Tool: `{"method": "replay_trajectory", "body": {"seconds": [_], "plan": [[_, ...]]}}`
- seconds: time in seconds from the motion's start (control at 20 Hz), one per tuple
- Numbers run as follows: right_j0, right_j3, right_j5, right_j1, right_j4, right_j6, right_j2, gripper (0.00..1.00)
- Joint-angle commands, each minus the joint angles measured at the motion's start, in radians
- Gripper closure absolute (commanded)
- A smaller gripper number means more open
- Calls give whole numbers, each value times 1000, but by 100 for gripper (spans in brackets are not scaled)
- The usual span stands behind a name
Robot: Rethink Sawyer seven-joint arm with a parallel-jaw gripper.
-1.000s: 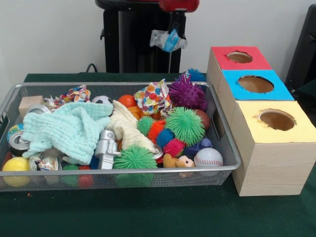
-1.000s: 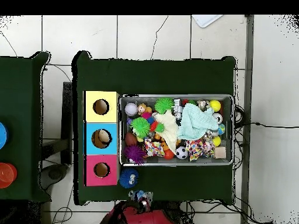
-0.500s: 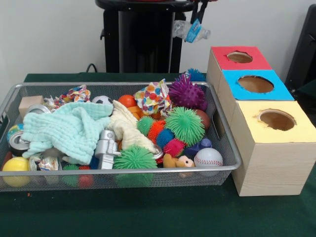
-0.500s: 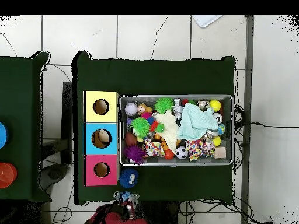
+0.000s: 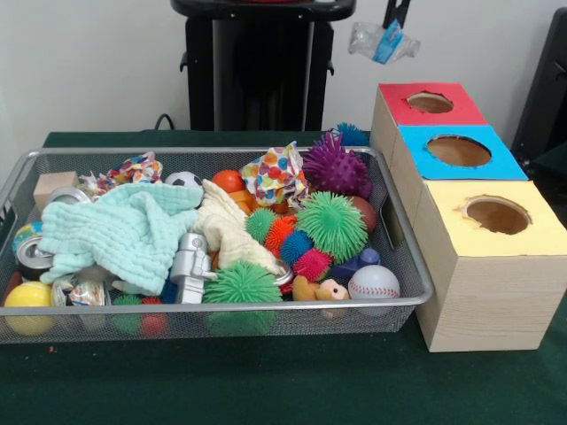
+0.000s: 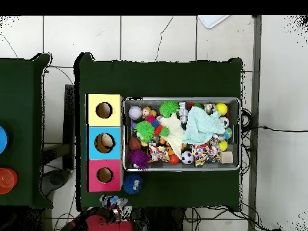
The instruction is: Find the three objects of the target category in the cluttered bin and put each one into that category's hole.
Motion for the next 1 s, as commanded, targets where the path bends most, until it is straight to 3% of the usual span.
{"method": "replay_trajectory", "body": {"seconds": [0.05,0.4,0.7,1.0], "plan": [[36,-145,55,62,109,336,14,100],[135,-256,39,164,186,405,-30,100],[125,-350,73,210,174,372,-45,100],[89,-388,64,246,164,346,-37,100]]}}
